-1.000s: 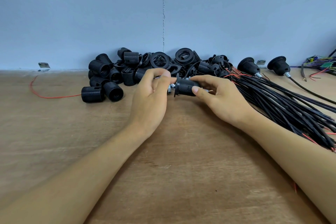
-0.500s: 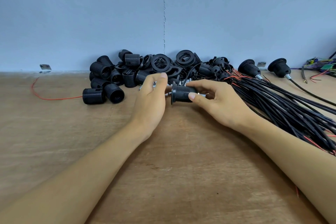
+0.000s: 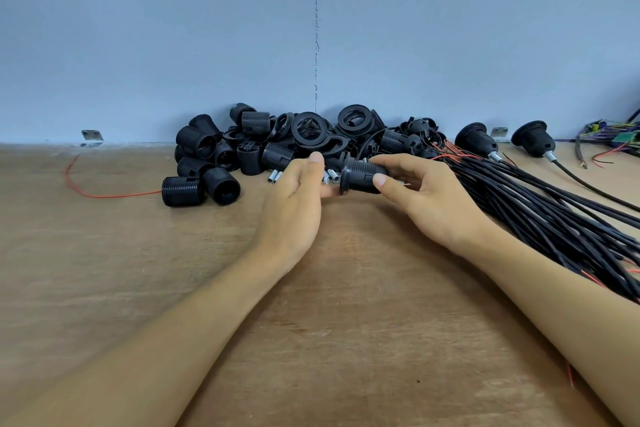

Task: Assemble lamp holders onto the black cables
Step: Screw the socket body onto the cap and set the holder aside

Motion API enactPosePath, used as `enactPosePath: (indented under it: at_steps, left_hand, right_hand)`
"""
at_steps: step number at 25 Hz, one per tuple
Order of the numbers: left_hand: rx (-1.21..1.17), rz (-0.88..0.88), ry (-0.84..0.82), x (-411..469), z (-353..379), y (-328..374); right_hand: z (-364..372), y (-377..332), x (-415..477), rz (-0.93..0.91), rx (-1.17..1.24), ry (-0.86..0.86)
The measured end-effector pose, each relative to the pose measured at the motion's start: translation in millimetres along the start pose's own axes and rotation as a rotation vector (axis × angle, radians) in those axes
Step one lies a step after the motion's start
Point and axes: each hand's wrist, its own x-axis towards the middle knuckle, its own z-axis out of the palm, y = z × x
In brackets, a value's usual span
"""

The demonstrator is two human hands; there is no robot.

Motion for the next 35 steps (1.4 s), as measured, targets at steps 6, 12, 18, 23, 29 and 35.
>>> enactPosePath:
  at_steps: [6, 12, 18, 23, 29, 35]
  left_hand:
    - [-0.169, 0.059, -0.026, 2.6, 0.8, 3.5]
    - [-0.174, 0.081, -0.057, 4.2, -1.8, 5.3]
    - [-0.187, 0.086, -0.052, 3.4, -1.5, 2.7]
    - [-0.181, 0.048, 0.014, 4.4, 1.4, -0.7]
    - [-0.068, -0.006, -0.001, 6.4, 5.0, -4.9]
    - [0.003, -0.008, -0.048, 7.1, 6.0, -7.0]
  right_hand:
    - [4.2, -5.6, -1.7, -0.04, 0.033, -0.068]
    - [2.1, -4.5, -0.8, 0.0, 0.017, -0.114]
    - [2.9, -4.8, -0.9, 0.008, -0.018, -0.063]
    - [5.0, -5.4, -1.5, -0.017, -0.128, 0.023]
    - [-3.5, -12.4, 2.8, -0.079, -0.179, 0.147]
    - [-21.7, -36.8, 17.1, -0.19, -0.424, 0.277]
